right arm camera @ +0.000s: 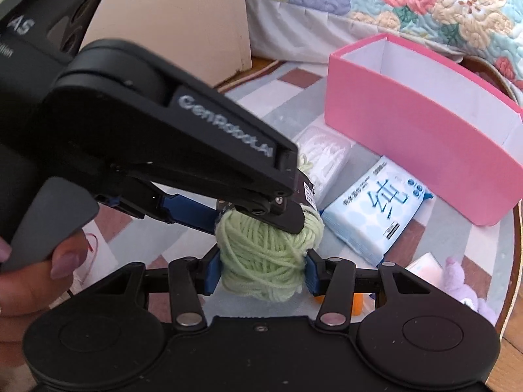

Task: Organize objects
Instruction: 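Lift the green yarn with the left gripper and carry it over the pink box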

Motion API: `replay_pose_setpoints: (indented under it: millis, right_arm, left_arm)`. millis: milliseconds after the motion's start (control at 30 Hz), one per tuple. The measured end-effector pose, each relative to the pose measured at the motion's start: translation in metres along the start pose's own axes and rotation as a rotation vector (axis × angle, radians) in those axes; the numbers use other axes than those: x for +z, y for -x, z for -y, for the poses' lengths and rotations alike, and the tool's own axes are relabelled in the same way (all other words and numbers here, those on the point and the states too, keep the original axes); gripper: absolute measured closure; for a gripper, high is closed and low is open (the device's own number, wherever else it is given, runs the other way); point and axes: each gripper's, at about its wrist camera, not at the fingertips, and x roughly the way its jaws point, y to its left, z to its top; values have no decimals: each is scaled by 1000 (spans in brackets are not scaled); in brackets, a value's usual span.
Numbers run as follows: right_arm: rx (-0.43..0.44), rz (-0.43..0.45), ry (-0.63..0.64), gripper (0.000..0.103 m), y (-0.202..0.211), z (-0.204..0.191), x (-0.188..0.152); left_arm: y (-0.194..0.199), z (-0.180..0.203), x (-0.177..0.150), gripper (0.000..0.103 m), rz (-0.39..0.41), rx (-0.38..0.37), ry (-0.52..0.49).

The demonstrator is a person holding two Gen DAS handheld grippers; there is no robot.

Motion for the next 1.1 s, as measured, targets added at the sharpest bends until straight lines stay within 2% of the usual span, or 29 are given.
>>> replay_pose_setpoints:
  millis: [167,467,633,767,1100]
  right_arm:
    - [-19,48,34,49,13,-3,8]
    - [-76,100,53,47,34,4,19]
    - [-102,115,50,47,43,8,24]
    - [-117,119,-21,47,50,19,34]
    - [-194,202,-12,47,63,42,52]
  left_arm:
    - [18,13,0,46,51,-20,-58]
    - [34,28,6,46,79,-131,-170]
    - [38,47,7,46,102,-140,-252]
    - [39,64,10,46,132,-138,-296]
    - [42,106,41,47,134,-185,-395]
